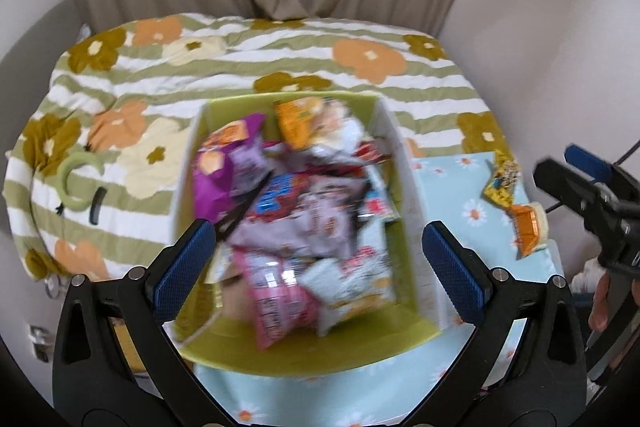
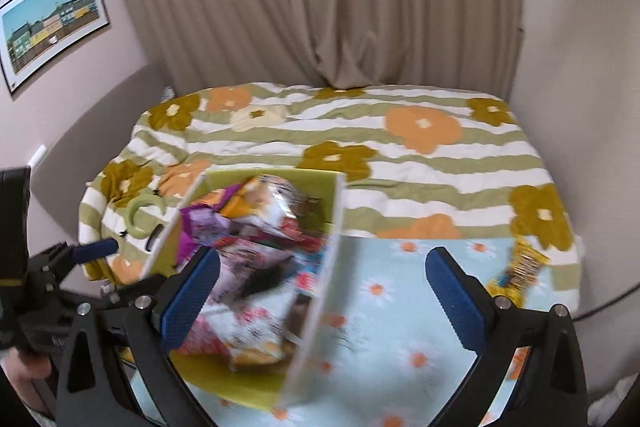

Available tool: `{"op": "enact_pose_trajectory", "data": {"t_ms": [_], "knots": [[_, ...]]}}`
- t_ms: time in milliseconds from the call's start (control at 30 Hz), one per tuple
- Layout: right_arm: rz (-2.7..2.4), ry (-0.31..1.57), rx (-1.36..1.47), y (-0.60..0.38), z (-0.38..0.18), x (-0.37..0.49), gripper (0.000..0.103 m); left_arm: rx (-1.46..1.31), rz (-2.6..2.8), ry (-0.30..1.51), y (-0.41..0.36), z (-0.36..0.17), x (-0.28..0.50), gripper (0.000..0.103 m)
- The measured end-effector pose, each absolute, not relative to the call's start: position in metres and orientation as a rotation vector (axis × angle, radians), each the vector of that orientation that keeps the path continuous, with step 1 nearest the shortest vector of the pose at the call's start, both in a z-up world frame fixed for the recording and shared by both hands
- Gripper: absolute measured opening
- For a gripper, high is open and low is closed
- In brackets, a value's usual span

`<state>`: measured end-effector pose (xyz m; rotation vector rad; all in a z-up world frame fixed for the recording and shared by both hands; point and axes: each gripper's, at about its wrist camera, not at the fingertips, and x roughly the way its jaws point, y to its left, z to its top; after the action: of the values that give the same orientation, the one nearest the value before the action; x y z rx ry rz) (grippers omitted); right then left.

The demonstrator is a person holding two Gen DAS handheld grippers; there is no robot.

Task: Organize snacks
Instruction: 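Move both tools back toward the last two snacks on the sheet, then grasp gold Pillows bag with left tool while right tool grasps orange-cream packet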

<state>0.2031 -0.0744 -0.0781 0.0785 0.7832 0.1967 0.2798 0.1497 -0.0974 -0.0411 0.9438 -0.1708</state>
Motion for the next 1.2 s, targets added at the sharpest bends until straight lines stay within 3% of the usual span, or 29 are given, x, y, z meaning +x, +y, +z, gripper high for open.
{"op": "enact_pose_trajectory", "data": {"t_ms": [600,867,1200], "knots": [[-0.099,0.886,0.119,-0.283,-0.137,0.147,0.102,0.069,-0.43,0.987,-0.104,-0.12,0.326,0.102],[-0.098,0.94,0.159,-0.33,-0.179,0.153,0.102,0.146,-0.503,1.098,-0.214,-0.185,0.376,0.102],[-0.085,1.026,0.14,-0.329,-0.241,0.18,0.102,0.276,-0.55,1.207,-0.276,-0.279,0.423,0.1]]}}
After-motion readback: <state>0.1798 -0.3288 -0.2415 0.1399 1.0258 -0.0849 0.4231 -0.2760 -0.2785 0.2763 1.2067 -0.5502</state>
